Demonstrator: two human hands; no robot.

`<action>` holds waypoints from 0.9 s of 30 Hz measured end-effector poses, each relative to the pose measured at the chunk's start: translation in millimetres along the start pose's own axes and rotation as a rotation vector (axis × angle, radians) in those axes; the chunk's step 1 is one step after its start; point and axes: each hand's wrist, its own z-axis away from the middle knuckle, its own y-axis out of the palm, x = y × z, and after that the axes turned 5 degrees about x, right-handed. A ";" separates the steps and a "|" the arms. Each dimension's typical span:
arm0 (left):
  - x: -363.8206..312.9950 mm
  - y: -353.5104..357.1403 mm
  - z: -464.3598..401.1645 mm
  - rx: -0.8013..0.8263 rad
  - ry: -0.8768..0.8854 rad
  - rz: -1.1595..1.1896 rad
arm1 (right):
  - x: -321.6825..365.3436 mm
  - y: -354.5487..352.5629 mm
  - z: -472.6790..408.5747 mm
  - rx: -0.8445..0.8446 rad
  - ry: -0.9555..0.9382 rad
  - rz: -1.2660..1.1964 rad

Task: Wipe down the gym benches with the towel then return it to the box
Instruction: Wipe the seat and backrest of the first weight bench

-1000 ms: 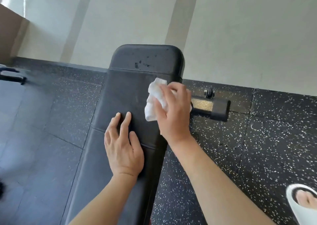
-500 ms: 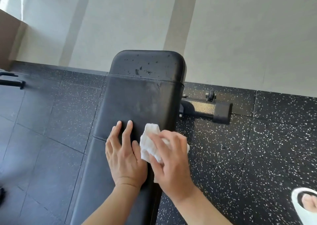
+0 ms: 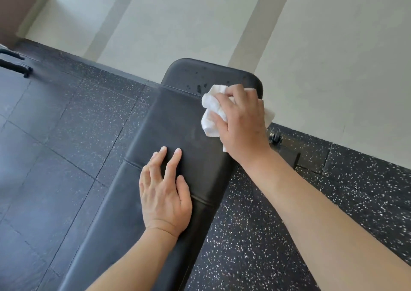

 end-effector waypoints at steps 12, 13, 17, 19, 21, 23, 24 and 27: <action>6.1 3.7 0.3 0.002 0.003 -0.009 | 13.0 12.7 -1.6 0.183 -0.376 0.050; 5.9 3.5 -0.2 0.001 0.002 -0.006 | 25.6 23.4 -27.6 0.211 -0.380 0.092; 3.1 1.5 0.1 0.011 -0.005 0.004 | 75.0 57.7 -88.8 0.308 -0.459 0.137; 2.8 0.7 -0.4 0.020 -0.017 0.005 | 79.6 63.9 -92.3 0.320 -0.473 0.125; 1.7 1.1 -0.4 0.022 -0.026 0.005 | 70.5 55.6 -76.6 0.318 -0.494 0.062; 0.4 0.3 0.4 0.021 -0.026 -0.006 | 51.9 37.8 -45.7 0.337 -0.556 0.007; -0.1 -0.6 0.2 0.022 -0.024 -0.009 | 39.9 26.5 -27.8 0.355 -0.581 -0.019; -0.4 -1.4 -1.2 0.043 -0.035 0.003 | 0.2 -4.8 14.0 0.417 -0.620 -0.096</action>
